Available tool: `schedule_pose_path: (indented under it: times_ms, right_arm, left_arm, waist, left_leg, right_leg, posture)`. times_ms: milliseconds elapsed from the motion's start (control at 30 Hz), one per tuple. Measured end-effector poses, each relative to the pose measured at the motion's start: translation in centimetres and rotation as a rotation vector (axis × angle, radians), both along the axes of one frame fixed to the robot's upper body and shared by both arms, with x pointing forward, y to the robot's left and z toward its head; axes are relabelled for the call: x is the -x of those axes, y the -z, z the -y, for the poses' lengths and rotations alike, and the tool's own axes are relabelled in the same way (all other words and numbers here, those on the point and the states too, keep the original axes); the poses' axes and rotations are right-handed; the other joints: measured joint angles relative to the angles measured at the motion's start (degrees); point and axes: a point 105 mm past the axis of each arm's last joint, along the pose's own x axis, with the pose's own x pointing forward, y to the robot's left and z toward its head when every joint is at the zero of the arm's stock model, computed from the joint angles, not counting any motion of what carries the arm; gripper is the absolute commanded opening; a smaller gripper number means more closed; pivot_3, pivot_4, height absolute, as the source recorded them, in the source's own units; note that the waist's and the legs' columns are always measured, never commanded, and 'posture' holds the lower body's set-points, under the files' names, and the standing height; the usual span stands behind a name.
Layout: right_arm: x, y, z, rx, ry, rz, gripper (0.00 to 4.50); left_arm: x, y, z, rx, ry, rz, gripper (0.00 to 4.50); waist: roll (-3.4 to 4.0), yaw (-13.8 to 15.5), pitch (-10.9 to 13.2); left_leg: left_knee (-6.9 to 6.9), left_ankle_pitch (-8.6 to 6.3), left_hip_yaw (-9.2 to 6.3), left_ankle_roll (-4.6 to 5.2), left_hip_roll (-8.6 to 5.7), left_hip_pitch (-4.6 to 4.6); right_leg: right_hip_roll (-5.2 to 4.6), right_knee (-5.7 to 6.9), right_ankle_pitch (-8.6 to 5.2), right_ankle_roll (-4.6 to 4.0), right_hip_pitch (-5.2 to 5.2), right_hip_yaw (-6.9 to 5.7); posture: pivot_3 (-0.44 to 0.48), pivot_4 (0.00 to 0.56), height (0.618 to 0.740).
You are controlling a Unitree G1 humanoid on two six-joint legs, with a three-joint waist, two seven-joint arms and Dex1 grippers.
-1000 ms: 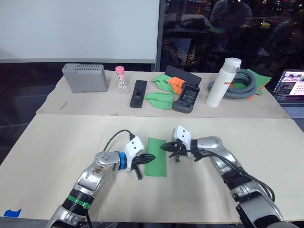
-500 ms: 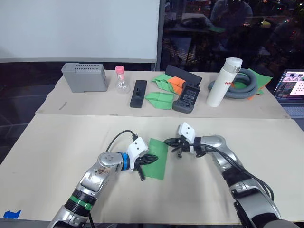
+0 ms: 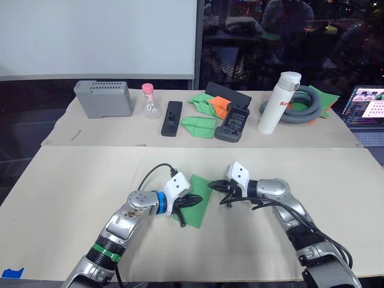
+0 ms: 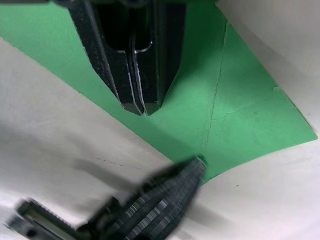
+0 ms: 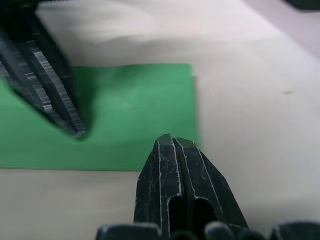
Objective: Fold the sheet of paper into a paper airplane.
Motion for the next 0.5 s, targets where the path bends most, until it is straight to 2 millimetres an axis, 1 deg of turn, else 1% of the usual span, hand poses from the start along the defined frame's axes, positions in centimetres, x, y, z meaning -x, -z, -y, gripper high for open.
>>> schedule_pose_path:
  times_ms: [100, 200, 233, 333, 500]
  right_arm:
    - [1.0, 0.2, 0.0, 0.018, -0.038, -0.022, 0.01]
    - [2.1, 0.7, -0.4, 0.005, -0.066, -0.055, 0.01]
    - [2.6, 0.9, -0.6, -0.003, -0.075, -0.061, 0.01]
    - [4.1, 1.4, -1.2, -0.026, -0.11, -0.083, 0.01]
    - [6.3, 1.9, -2.0, -0.044, -0.152, -0.13, 0.01]
  left_arm:
    - [0.0, 0.0, 0.0, 0.001, 0.008, -0.001, 0.0]
    - [0.0, 0.0, 0.0, 0.0, 0.011, -0.005, 0.0]
    - [-0.1, 0.0, 0.0, -0.001, 0.015, -0.008, 0.0]
    - [-0.1, 0.0, -0.2, -0.009, 0.023, -0.01, 0.0]
    - [-0.2, 0.0, -0.3, -0.014, 0.03, -0.015, 0.0]
  waist:
    - [0.0, 0.0, 0.0]
    - [0.0, 0.0, 0.0]
    - [0.0, 0.0, 0.0]
    - [0.0, -0.1, 0.0]
    - [0.0, 0.0, 0.0]
  left_leg:
    - [-0.01, -0.02, 0.0, 0.03, 0.01, -0.07]
    - [0.01, -0.07, 0.0, 0.12, 0.0, -0.08]
    - [0.02, -0.2, -0.01, 0.33, 0.02, -0.06]
    - [0.01, -0.2, -0.01, 0.34, 0.03, -0.03]
    - [0.01, -0.21, -0.01, 0.35, 0.06, 0.0]
  right_leg:
    - [-0.01, -0.05, 0.0, 0.0, -0.02, 0.02]
    - [-0.06, -0.08, 0.0, 0.0, 0.01, 0.03]
    - [-0.07, -0.08, 0.0, 0.0, 0.02, 0.03]
    - [-0.19, -0.08, 0.0, 0.0, 0.02, 0.03]
    - [-0.12, -0.06, 0.0, 0.0, 0.02, 0.01]
  posture:
    - [0.0, 0.15, 0.74]
    - [0.0, 0.15, 0.74]
    - [0.0, 0.15, 0.74]
    - [0.0, 0.15, 0.74]
    - [0.0, 0.15, 0.74]
